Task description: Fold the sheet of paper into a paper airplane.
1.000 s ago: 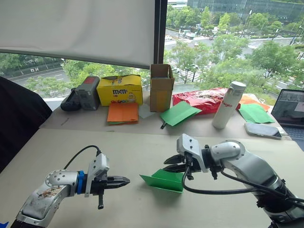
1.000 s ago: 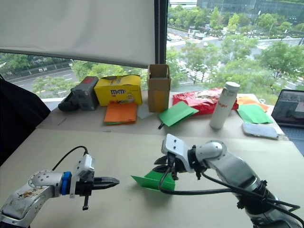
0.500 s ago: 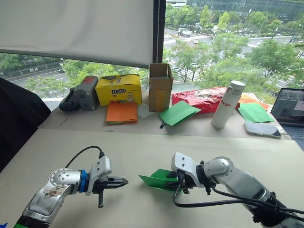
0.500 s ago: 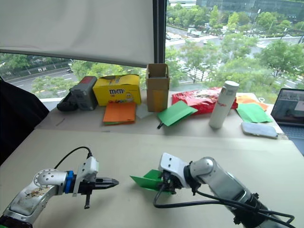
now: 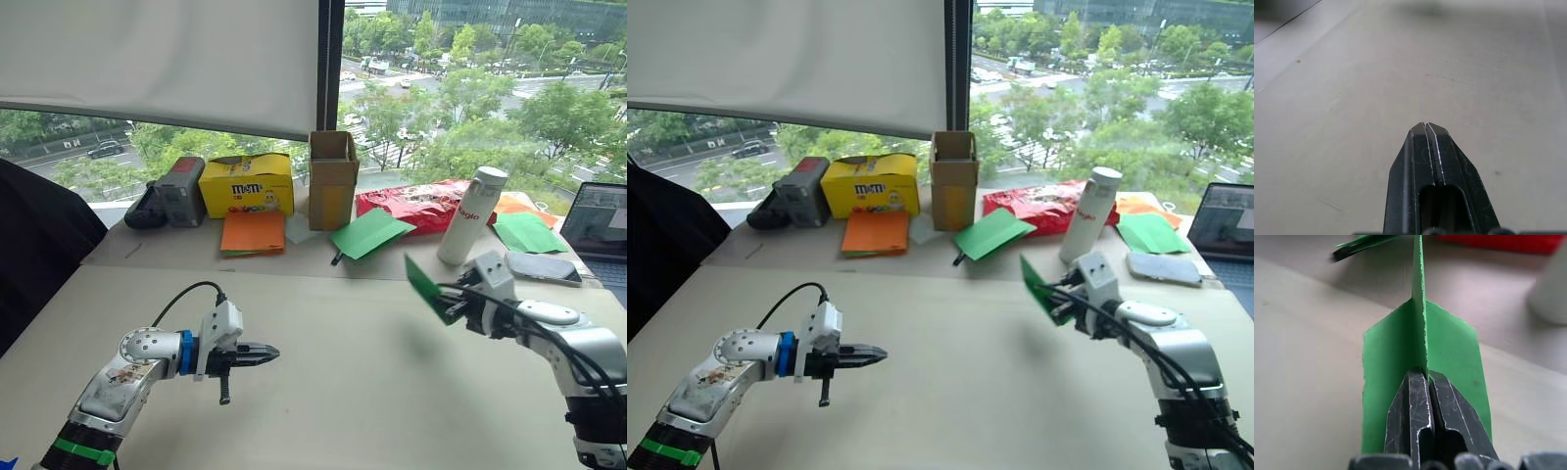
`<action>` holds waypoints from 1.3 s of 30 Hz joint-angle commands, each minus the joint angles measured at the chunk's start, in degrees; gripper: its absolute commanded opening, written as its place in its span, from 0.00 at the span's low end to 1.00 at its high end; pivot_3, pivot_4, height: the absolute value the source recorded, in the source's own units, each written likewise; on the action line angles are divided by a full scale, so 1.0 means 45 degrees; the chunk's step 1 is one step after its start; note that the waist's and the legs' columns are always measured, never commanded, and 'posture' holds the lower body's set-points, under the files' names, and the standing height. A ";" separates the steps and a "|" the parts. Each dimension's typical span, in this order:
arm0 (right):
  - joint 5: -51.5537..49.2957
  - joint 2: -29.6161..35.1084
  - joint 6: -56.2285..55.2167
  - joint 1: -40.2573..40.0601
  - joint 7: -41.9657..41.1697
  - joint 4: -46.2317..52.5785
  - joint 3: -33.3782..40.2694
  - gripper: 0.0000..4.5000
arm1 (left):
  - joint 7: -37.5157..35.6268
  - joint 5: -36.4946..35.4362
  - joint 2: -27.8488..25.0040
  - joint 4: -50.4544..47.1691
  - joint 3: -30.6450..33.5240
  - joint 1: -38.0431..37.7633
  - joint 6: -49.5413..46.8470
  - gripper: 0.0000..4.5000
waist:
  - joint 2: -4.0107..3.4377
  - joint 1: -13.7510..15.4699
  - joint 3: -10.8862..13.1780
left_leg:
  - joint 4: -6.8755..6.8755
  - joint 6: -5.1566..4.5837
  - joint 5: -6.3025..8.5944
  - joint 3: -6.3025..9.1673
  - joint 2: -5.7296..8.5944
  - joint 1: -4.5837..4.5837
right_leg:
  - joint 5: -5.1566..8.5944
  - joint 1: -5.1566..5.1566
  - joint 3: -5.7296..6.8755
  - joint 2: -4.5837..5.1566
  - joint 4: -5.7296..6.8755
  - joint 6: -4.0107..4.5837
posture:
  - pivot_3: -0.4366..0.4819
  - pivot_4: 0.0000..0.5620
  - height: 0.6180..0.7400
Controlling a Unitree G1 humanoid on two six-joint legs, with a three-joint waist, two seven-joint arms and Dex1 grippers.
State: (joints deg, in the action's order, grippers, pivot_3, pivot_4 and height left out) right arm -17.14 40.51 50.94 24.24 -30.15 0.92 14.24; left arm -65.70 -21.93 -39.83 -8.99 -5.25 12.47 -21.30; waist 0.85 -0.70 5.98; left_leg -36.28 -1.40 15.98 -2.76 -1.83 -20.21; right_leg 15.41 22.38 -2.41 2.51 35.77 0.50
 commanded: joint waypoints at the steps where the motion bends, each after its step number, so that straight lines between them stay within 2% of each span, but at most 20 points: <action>1: 0.0611 0.0237 -0.0442 0.0352 0.1425 -0.1690 0.1084 0.01 | 0.0438 0.0486 0.0101 0.0073 -0.0226 0.0370 0.0151 0.00 | 0.0004 -0.0032 0.0001 | 0.0010 -0.0001 0.0000 -0.0002 -0.0005 -0.0003 | 0.0002 -0.0015 -0.0007 -0.0022 -0.0004 -0.0003 | 0.48 0.27 1.00; 10: 0.0663 0.0719 -0.0701 0.0528 0.1067 -0.3734 0.1154 0.01 | 0.0615 0.0463 0.0179 -0.0073 -0.0187 0.0410 0.0023 0.00 | -0.0026 -0.0151 0.0001 | 0.0028 -0.0009 -0.0005 -0.0063 -0.0009 0.0006 | 0.0011 -0.0021 -0.0065 -0.0110 0.0018 -0.0022 | 0.48 0.27 1.00; 15: 0.0574 0.0743 -0.0762 0.0437 0.1097 -0.3857 0.1207 0.01 | 0.0780 0.0448 0.0295 -0.0176 -0.0226 0.0419 0.0015 0.00 | -0.0029 -0.0106 0.0000 | 0.0022 -0.0009 -0.0005 -0.0085 -0.0007 0.0004 | 0.0009 -0.0021 -0.0075 -0.0149 0.0015 -0.0043 | 0.48 0.27 1.00; 18: 0.0503 0.0760 -0.0780 0.0302 0.1115 -0.3877 0.1386 0.20 | 0.0870 0.0481 0.0487 0.0042 -0.0252 0.0761 0.0092 0.00 | -0.0029 -0.0083 0.0000 | 0.0022 -0.0009 -0.0005 -0.0087 -0.0008 0.0005 | 0.0009 -0.0021 -0.0085 -0.0149 0.0015 -0.0045 | 0.48 0.27 1.00; 23: 0.0133 0.0849 -0.0809 0.0361 0.1074 -0.3349 0.2032 0.60 | 0.1079 0.0505 0.0857 0.0719 -0.0044 0.1512 0.0306 0.00 | -0.0035 -0.0044 -0.0002 | 0.0015 -0.0009 -0.0005 -0.0092 -0.0006 0.0003 | 0.0006 -0.0023 -0.0083 -0.0154 0.0014 -0.0050 | 0.48 0.27 1.00; 28: -0.0887 0.0848 -0.1001 0.0365 0.0703 -0.1066 0.3253 0.98 | 0.1878 -0.0167 0.1355 0.1046 0.0776 0.2297 -0.0456 0.00 | -0.0045 -0.0046 0.0001 | 0.0014 -0.0009 -0.0005 -0.0096 -0.0009 -0.0002 | 0.0006 -0.0018 -0.0080 -0.0162 0.0016 -0.0056 | 0.48 0.27 1.00; 33: -0.2357 0.0021 -0.1402 -0.0029 -0.0046 0.2117 0.3290 0.99 | 0.2213 -0.0836 0.1691 0.0864 0.1268 0.2491 -0.1026 0.00 | -0.0046 -0.0128 -0.0001 | 0.0017 -0.0008 -0.0005 -0.0096 -0.0027 0.0006 | 0.0006 -0.0021 -0.0083 -0.0187 0.0021 -0.0060 | 0.48 0.27 1.00; 37: -0.3078 -0.0694 -0.2659 -0.2026 -0.1956 0.5178 0.1311 0.99 | 0.2785 -0.0741 0.1817 0.0322 0.1215 0.2067 -0.1327 0.00 | -0.0038 -0.0075 -0.0001 | 0.0017 -0.0008 -0.0005 -0.0076 -0.0034 0.0001 | 0.0008 -0.0027 -0.0087 -0.0204 0.0020 -0.0063 | 0.48 0.27 1.00; 39: -0.2745 -0.1203 -0.3112 -0.3003 -0.1769 0.6019 0.0398 0.99 | 0.3141 -0.0431 0.1804 -0.0024 0.1073 0.1696 -0.1263 0.00 | -0.0038 -0.0058 -0.0001 | 0.0020 -0.0007 -0.0005 -0.0066 -0.0040 -0.0003 | 0.0009 -0.0025 -0.0096 -0.0205 0.0015 -0.0066 | 0.48 0.27 1.00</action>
State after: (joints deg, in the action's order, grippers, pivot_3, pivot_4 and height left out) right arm -29.62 35.57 39.78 11.66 -37.84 24.11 17.49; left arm -52.83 -24.53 -31.52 -6.38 -0.66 20.54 -27.16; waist 0.68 -0.96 5.98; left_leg -36.19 -1.43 15.96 -3.05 -2.03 -20.22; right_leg 15.46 22.27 -2.87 1.63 35.85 0.20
